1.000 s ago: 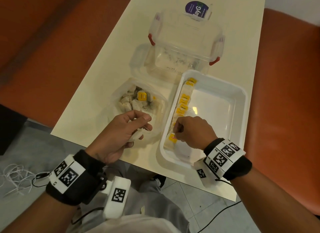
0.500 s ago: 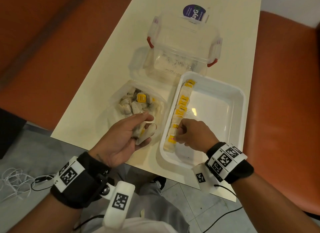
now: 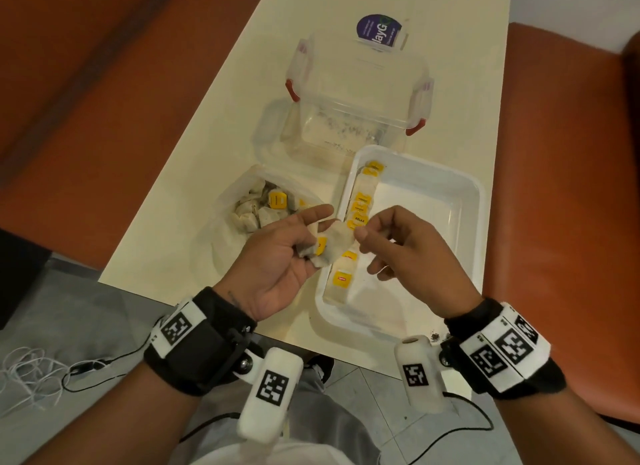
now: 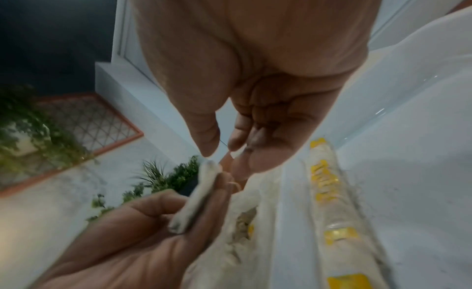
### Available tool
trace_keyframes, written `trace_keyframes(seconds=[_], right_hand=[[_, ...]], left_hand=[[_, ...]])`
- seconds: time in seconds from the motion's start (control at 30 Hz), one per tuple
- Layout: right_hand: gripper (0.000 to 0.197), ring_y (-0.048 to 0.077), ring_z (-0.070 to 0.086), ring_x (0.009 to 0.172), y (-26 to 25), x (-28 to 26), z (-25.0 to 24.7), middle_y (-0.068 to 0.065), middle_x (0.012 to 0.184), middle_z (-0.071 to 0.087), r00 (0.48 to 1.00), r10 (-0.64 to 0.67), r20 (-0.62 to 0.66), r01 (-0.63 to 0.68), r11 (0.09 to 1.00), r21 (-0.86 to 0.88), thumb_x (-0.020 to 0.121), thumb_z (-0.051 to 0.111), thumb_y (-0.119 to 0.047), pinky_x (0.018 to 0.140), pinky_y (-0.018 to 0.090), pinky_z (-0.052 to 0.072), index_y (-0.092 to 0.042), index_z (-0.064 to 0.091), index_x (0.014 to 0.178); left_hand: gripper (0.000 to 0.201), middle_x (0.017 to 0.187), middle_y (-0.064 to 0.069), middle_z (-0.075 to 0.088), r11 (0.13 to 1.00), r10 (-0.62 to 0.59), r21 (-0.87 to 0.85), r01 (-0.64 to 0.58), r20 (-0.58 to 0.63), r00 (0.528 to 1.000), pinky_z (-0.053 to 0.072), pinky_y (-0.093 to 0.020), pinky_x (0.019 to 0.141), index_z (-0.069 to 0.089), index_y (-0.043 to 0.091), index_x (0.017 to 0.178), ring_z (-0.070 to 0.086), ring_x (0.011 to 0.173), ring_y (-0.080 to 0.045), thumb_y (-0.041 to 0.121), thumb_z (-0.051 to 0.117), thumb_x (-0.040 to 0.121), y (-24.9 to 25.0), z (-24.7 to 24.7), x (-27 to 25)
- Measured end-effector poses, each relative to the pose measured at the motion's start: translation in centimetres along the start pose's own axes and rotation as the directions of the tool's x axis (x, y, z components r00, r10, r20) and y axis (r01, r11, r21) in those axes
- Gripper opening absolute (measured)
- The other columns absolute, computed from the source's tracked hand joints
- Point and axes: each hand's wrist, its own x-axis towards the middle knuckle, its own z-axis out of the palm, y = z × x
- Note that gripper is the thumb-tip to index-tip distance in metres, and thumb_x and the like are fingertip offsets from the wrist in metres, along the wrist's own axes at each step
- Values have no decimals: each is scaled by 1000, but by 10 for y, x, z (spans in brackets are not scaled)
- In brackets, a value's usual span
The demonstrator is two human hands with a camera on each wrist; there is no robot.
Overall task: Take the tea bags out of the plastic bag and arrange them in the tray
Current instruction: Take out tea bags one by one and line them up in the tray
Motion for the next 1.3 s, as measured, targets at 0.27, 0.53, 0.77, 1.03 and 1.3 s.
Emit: trace_keyframes(seconds=[0.27,0.53,0.77,1.03,1.3], right_hand=[[43,19,70,76,-6,1,8,9,87,69,995,105,-2,-99,947,305,84,79,-17,64,32,54,-17,49,115],[35,13,69,77,-7,11,0,4,91,72,976,219,4,-207,918,340,82,80,-27,63,25,57,-10,61,107],[10,12,68,76,-3,15,-6,4,88,72,984,174,30,-170,891,422,89,70,-10,64,23,57,-14,62,92],[12,13,68,71,-9,21,-24,9,91,69,992,109,65,-126,908,400,92,65,-6,63,24,57,-9,66,104],[21,16,71,81,-4,25,-32,11,96,70,996,73,54,-88,925,371,94,63,-6,66,25,58,-11,68,114]], left_hand=[[51,124,-19,64,996,47,-79,-44,35,998,59,-39,89,59,5,125,65,108,-34,-13,26,91,-10,20,10],[58,128,-17,63,986,143,-92,-138,49,989,50,-43,104,57,10,132,67,108,-30,-13,27,89,-16,29,17],[61,129,-21,65,990,120,-74,-117,32,992,48,-44,105,60,10,127,64,112,-32,-17,25,85,-19,25,21],[48,107,-18,71,982,-16,190,2,71,997,61,-32,77,65,9,116,71,93,-22,-12,32,89,-11,21,24],[26,87,-7,74,942,-11,333,-33,129,992,62,-28,74,70,8,106,71,78,-13,-8,55,92,-3,24,26]])
